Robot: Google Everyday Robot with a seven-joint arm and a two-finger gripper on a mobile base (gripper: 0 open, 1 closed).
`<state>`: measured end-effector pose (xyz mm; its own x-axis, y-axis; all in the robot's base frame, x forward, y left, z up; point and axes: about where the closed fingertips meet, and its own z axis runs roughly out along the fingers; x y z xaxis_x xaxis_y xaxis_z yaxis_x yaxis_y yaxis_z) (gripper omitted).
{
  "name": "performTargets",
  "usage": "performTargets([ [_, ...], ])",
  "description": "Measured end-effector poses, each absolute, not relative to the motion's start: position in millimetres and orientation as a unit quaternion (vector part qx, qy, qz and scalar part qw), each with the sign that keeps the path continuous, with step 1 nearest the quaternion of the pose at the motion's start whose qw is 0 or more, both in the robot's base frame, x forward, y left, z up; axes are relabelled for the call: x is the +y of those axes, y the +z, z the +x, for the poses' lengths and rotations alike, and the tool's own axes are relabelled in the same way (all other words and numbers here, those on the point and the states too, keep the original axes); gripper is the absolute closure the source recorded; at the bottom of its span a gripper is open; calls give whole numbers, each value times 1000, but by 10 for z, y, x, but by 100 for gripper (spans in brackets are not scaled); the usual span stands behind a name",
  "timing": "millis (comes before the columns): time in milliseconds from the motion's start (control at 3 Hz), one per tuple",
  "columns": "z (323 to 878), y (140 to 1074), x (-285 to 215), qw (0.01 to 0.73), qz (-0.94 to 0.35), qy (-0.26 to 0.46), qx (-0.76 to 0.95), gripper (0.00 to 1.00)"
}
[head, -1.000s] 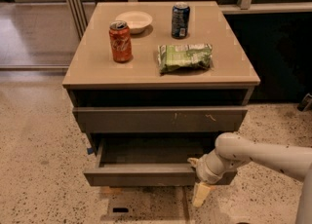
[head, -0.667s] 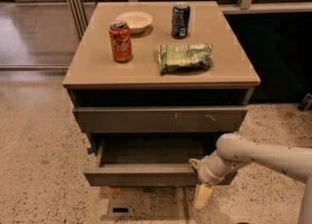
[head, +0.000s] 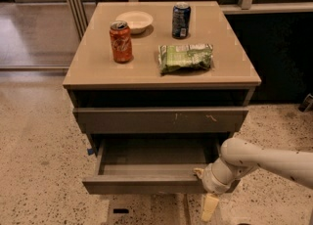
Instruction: Open middle drawer
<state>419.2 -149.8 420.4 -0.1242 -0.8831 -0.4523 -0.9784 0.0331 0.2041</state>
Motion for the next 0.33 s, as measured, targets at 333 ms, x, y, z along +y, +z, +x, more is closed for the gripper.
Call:
performTargets([
  [333,4192,4204,-1498,101,-654,236,712,0],
])
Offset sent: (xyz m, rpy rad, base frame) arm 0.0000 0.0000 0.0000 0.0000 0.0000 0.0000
